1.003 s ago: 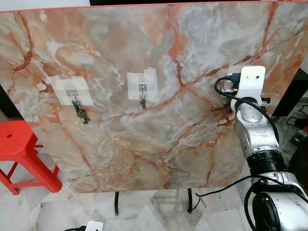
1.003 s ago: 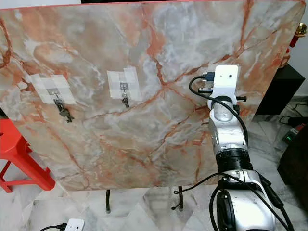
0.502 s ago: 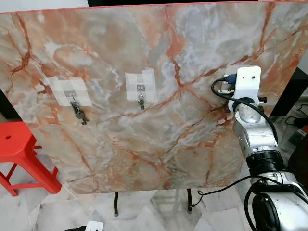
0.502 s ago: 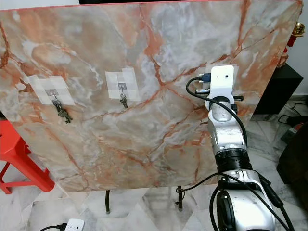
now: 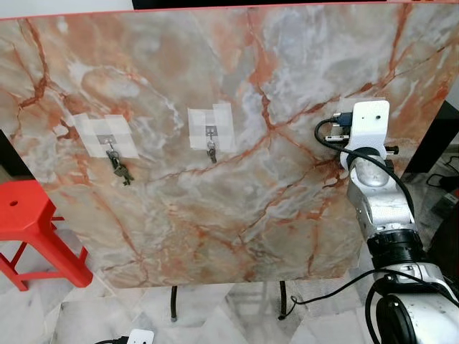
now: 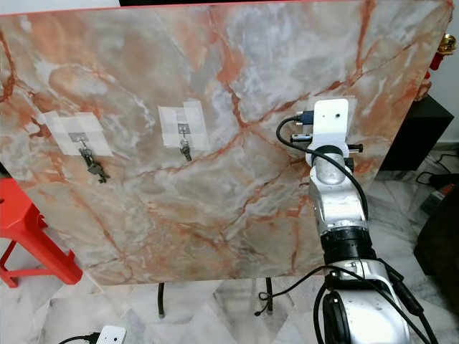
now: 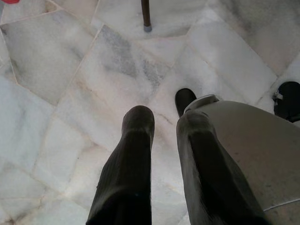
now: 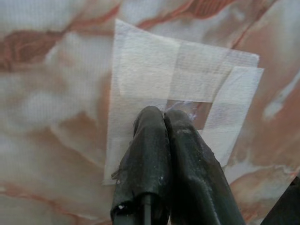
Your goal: Hang keys on a hook
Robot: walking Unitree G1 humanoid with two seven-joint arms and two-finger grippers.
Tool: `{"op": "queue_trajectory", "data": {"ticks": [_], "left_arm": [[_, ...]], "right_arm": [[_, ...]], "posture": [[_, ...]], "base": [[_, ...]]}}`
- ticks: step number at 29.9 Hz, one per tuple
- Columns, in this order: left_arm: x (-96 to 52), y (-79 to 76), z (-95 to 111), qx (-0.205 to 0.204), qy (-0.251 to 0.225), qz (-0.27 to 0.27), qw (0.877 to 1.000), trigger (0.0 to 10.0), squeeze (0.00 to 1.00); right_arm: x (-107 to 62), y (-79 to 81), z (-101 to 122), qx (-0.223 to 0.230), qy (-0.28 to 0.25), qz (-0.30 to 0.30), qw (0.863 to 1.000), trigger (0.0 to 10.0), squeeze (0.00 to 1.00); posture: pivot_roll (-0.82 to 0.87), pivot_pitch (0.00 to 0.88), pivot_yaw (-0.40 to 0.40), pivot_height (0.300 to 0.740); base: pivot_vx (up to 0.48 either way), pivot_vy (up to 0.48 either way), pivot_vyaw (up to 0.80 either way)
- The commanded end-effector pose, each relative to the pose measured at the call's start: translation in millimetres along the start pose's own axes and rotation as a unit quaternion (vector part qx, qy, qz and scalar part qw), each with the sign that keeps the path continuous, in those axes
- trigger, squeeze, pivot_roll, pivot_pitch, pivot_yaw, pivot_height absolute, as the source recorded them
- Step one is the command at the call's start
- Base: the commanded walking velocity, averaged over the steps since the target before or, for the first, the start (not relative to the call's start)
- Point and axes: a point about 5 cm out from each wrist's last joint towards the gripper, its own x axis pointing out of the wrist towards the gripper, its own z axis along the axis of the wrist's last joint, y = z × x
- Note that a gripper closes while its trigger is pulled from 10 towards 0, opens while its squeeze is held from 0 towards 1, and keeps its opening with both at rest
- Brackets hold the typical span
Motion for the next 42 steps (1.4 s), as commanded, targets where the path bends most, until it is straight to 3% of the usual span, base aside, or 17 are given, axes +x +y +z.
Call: {"op": "queue_trajectory", "data": {"ticks": [1,13,14,15,26,32,33,34,38,39,42], "left_arm": [[-1.4,3.2,-5.5,0.005,0.009,0.004,1.0,10.0,0.0],[-1.4,3.5,-5.5,0.005,0.009,0.005,1.0,10.0,0.0],[-1.4,3.5,-5.5,0.005,0.009,0.005,1.0,10.0,0.0],[-1.4,3.4,-5.5,0.005,0.009,0.005,1.0,10.0,0.0],[-1.3,2.7,-5.5,0.003,0.009,0.005,1.0,10.0,0.0],[-1.3,2.4,-5.5,0.002,0.008,0.005,1.0,10.0,0.0],[-1.3,2.3,-5.6,0.002,0.008,0.005,1.0,10.0,0.0],[-1.3,2.1,-5.6,0.001,0.008,0.005,1.0,10.0,0.0],[-1.3,1.9,-5.7,0.001,0.008,0.005,1.0,10.0,0.0],[-1.3,1.9,-5.6,0.001,0.008,0.005,1.0,10.0,0.0],[-1.3,1.9,-5.4,0.001,0.008,0.005,1.0,10.0,0.0]], "right_arm": [[-0.8,-1.3,6.3,0.001,-0.011,-0.002,1.0,10.0,0.0],[-0.1,-2.8,5.3,0.004,-0.005,-0.008,1.0,10.0,0.0],[-0.2,-3.2,5.3,0.005,-0.005,-0.009,1.0,10.0,0.29],[-0.4,-3.5,5.5,0.01,-0.006,-0.009,1.0,10.0,1.0],[-1.7,1.2,8.5,0.019,-0.016,0.006,1.0,10.0,1.0],[-11.3,10.1,16.0,0.024,-0.064,0.042,0.997,10.0,1.0],[-17.8,13.6,16.8,0.026,-0.083,0.063,0.994,10.0,0.06],[-22.8,16.2,16.8,0.025,-0.096,0.08,0.992,10.0,0.0],[-42.6,25.4,6.6,0.013,-0.104,0.139,0.985,10.0,0.0],[-56.7,29.8,-9.4,0.0,-0.081,0.173,0.982,10.0,0.0],[-67.8,30.4,-27.8,-0.01,-0.048,0.191,0.98,10.0,0.0]], "posture": [[-0.05,0.0,0.024,0.74],[-0.05,0.0,0.023,0.74],[-0.05,0.0,0.023,0.74],[-0.05,0.0,0.023,0.74],[-0.05,0.0,0.02,0.74],[-0.05,0.0,0.018,0.74],[-0.05,0.0,0.015,0.74],[-0.05,0.0,0.014,0.74],[-0.06,0.0,0.01,0.74],[-0.06,0.0,0.01,0.74],[-0.06,0.0,0.008,0.74]], "base": [[0.0,0.0,0.0],[0.0,0.0,0.0],[0.0,0.0,0.0],[0.0,0.0,0.0],[0.0,0.0,0.0],[0.0,0.0,0.0],[0.0,0.0,0.0],[0.0,0.0,0.0],[0.0,0.0,0.0],[0.0,0.0,0.0],[0.0,0.0,0.0]]}}
